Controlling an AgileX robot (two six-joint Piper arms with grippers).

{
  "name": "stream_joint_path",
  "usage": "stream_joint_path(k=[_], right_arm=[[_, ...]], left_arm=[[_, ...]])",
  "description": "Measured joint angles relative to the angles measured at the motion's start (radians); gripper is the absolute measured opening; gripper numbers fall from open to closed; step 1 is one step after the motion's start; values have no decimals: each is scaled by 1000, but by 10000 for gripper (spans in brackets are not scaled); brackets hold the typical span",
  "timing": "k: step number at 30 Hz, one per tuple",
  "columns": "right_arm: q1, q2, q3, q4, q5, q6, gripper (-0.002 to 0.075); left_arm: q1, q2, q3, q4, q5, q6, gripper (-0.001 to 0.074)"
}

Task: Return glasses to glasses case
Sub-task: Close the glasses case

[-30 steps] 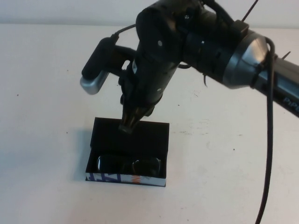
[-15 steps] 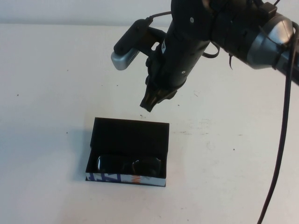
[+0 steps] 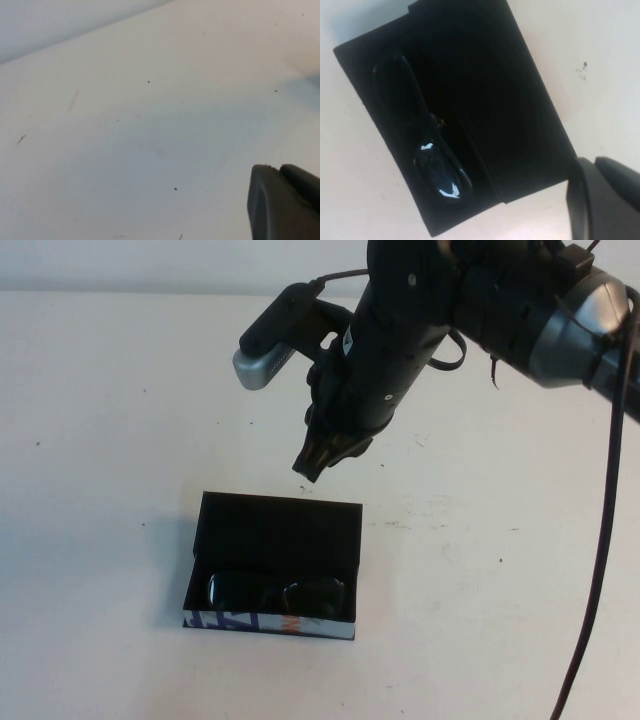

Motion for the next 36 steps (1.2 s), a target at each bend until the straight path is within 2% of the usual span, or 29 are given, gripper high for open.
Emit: stream_joint_path(k=[4, 10, 16, 19, 22, 27, 31, 36], right_arm=[[0, 0, 0, 8, 0, 0, -11], [0, 24, 0, 14, 0, 0, -11], [0, 52, 2, 8, 0, 0, -11], [0, 52, 2, -14, 0, 0, -11], [0, 52, 2, -39, 0, 0, -11], [0, 52, 2, -62, -20, 0, -11], [-10, 52, 2, -59, -52, 53, -11], [-75, 52, 2, 47, -102, 76, -11]], left_arm=[[0, 0, 0, -16, -21, -26, -4], [0, 0, 0, -246, -149, -242, -4], [0, 0, 0, -318, -231, -355, -4], [0, 33, -36, -340, -159, -441, -4], [-4, 174, -139, -352, -46, -455, -4], [-56, 484, -362, -460, 176, -222, -4], [-82, 751, -482, -723, 297, 126, -4], [-88, 1014, -527, -1060, 322, 531, -4]])
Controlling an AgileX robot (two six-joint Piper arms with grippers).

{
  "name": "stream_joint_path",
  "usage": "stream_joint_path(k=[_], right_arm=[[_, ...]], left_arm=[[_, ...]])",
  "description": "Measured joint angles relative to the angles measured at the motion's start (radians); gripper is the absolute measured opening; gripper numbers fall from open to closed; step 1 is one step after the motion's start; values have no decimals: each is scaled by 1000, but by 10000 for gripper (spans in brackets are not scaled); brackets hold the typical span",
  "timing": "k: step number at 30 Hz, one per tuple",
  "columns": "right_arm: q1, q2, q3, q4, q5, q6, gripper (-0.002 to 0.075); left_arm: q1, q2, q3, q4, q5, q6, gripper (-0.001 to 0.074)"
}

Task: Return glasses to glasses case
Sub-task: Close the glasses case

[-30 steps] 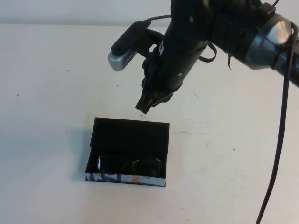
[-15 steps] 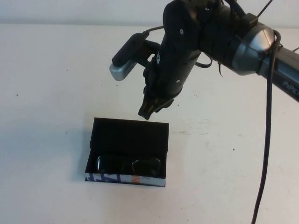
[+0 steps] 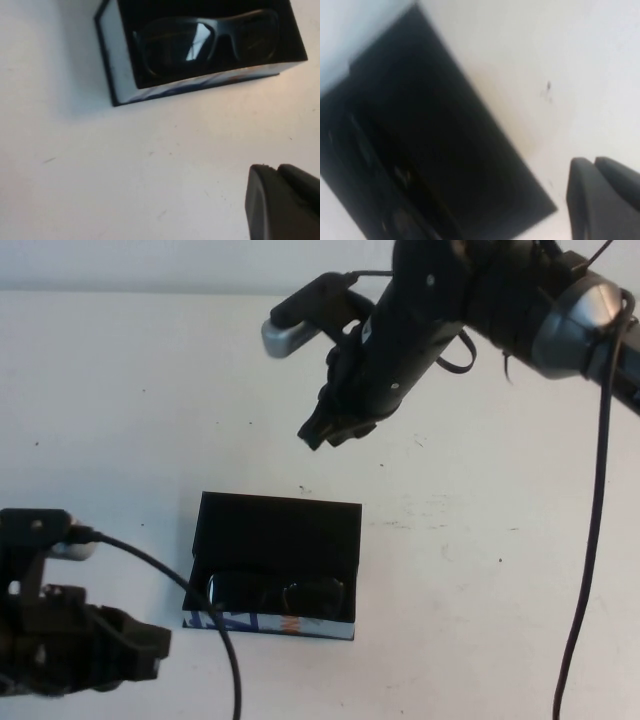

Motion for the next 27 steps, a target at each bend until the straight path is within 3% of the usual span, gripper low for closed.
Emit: stream_joint_path(k=[5, 10, 19, 27], right_arm=[[-114, 52, -50, 205, -36, 0, -11], [-171, 179, -179, 289, 44, 0, -11], [-176, 362, -368, 362, 90, 1, -11], [-176, 446, -385, 368, 92, 18, -11]], left_arm=[[-1, 257, -4, -340, -32, 419, -4], [-1, 463, -6, -605, -54, 739, -4], [-1, 644, -12, -848, -43, 1026, -4], [-1, 663, -12, -887, -51, 1088, -4]])
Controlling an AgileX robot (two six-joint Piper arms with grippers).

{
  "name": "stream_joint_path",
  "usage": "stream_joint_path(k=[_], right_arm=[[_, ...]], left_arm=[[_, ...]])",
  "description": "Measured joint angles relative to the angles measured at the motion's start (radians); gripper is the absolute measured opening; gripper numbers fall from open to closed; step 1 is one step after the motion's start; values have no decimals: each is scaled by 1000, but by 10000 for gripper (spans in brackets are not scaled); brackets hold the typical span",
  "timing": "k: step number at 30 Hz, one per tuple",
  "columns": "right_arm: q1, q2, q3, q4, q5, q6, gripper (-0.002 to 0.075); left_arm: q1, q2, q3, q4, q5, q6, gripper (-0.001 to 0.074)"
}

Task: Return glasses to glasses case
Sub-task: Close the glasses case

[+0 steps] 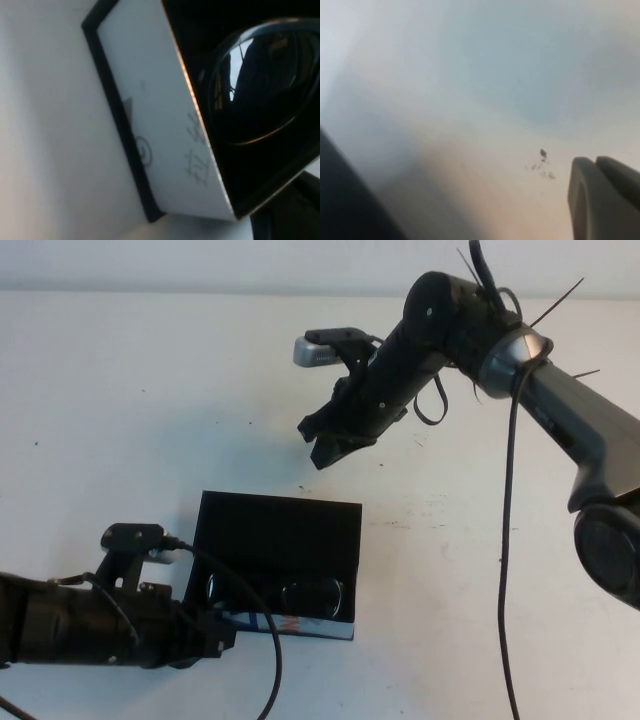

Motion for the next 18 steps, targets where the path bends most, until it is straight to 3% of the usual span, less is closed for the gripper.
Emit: stream_joint_path(k=[18], right_arm=[[0, 44, 17, 88, -2, 35, -11]], left_arm=[[0, 34, -10, -45, 40, 35, -4]])
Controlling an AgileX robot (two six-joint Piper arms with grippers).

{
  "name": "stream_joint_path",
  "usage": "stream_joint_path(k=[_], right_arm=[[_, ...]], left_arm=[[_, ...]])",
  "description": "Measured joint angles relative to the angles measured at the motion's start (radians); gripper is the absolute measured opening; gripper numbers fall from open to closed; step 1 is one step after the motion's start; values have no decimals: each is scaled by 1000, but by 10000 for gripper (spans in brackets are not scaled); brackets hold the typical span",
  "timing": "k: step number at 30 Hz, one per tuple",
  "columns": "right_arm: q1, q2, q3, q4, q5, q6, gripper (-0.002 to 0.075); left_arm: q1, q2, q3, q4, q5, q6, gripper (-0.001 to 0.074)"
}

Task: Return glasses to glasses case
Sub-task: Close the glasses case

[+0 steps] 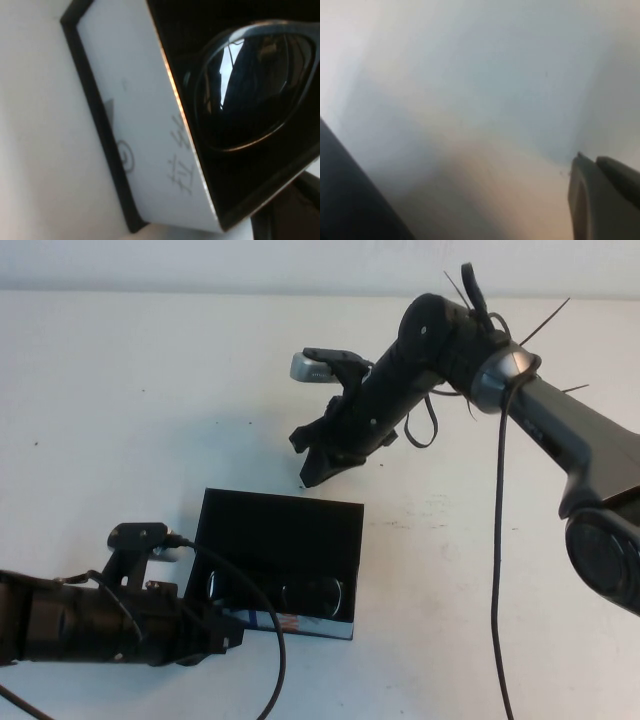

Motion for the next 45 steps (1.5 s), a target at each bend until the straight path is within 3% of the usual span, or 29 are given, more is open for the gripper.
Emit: stream_joint_path(k=[12, 34, 45], right_arm=[[4, -36, 114, 42, -5, 3, -12], [118, -344, 457, 36, -10, -42, -13], [205, -394, 590, -1, -10, -43, -13]], left_arm=[[0, 2, 0, -2, 1, 4, -4], [0, 3, 0, -12, -9, 6, -4], [-2, -258, 42, 169, -193, -266, -4]])
